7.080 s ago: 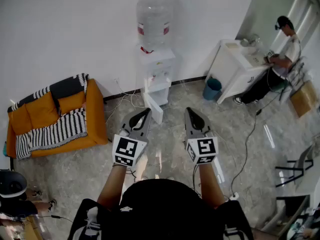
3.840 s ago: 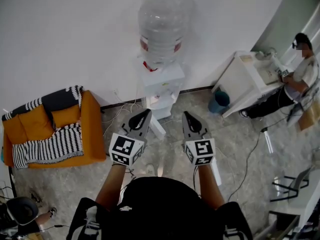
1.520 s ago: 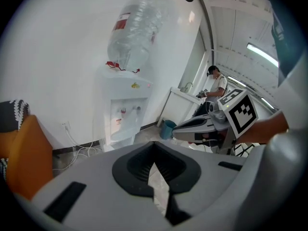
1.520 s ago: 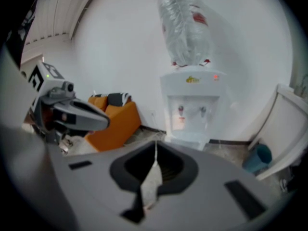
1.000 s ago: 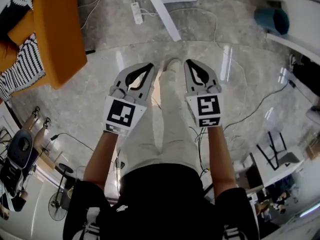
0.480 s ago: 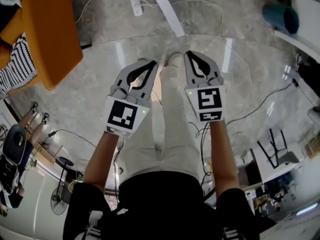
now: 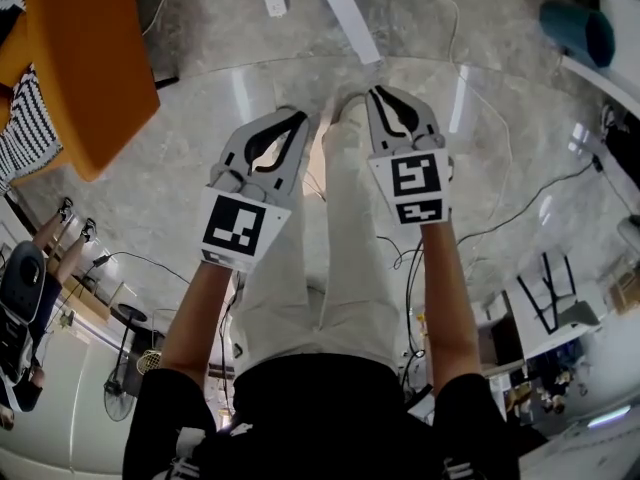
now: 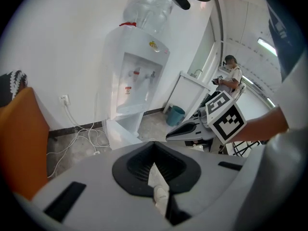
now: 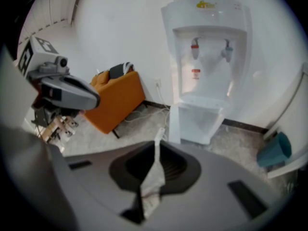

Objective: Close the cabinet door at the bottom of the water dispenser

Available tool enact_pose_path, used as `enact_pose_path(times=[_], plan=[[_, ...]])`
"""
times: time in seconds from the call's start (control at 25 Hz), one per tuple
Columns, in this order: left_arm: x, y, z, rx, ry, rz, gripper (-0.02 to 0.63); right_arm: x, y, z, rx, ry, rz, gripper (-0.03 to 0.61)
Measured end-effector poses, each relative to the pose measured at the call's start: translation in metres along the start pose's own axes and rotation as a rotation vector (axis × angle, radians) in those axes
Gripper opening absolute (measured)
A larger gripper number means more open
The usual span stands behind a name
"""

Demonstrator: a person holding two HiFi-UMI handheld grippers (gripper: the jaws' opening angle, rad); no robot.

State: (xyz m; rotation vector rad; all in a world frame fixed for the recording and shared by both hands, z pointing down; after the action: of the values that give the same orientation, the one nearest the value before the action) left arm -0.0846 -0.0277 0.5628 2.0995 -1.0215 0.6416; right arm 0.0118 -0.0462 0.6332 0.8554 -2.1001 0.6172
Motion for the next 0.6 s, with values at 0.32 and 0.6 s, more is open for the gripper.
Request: enact_pose_path(times=[0.32, 0.6], plan=[[0.01, 0.008, -0.021, 0.018, 0.015, 0.016, 0.011, 0.033, -0.003, -0.023, 0.072, 0.038, -0.007, 0.062], [0.017, 0.025, -0.028, 0.018, 0.024, 0.033, 0.011, 0.066, -0.008, -0.033, 0.071, 0.081, 0.007, 0.123]])
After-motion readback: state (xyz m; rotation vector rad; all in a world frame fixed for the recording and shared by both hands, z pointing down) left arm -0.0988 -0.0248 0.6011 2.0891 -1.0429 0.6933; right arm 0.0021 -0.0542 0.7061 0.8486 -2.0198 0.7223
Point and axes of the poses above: the fingertips, and each gripper's own axes: x forward along the fingers, y to its left, z out of its top, the point moved 1 cm from there along -x, backward along the fingers, and after that the axes turned 4 degrees about -x, right-handed, at the moved point
